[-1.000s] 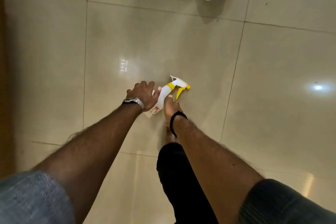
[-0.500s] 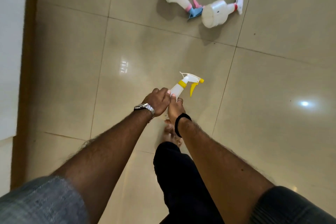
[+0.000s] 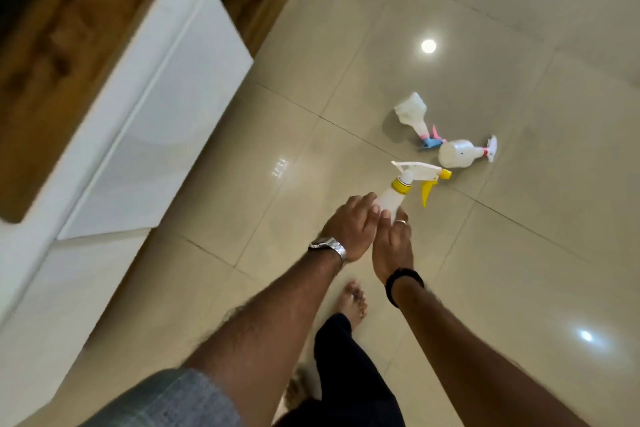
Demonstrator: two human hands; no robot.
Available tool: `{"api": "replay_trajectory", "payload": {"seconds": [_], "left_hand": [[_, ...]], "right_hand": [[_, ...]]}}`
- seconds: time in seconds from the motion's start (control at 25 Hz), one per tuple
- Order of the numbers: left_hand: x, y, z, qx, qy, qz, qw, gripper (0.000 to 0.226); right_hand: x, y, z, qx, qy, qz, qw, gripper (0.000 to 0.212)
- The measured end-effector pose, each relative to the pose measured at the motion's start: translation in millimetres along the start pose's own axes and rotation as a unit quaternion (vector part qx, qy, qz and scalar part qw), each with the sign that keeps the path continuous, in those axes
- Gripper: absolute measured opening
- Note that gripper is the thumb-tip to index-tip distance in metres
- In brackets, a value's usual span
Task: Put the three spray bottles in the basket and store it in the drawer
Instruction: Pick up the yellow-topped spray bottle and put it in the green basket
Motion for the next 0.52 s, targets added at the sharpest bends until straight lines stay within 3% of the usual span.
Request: {"api": "replay_trajectory", "payload": {"seconds": [0.28, 0.4, 0.52], "left_hand": [[-23, -96, -112, 0.115, 0.014, -0.028, 0.993, 0.052], [-55, -123, -169, 0.185, -0.002, -0.056, 0.981, 0.050], [-97, -140, -236, 0.251, -0.027, -0.088, 0.964, 0.049]], "right_hand": [[-63, 53, -99, -0.027, -0.169, -0.105, 0.980, 0.071], [-80, 93, -150, -0.069, -0.230, -0.150, 0.959, 0.095], [-83, 140, -207, -0.104, -0.251, -0.189, 0.944, 0.095]]}}
Point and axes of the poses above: each hand's wrist, its own z-axis towards the middle knuckle, its own y-axis out of the palm, x = y × z, the point moved 6 cm from there along z, towards the middle knuckle, and after that the axes turned 6 degrees about y, right-handed, at the moved point
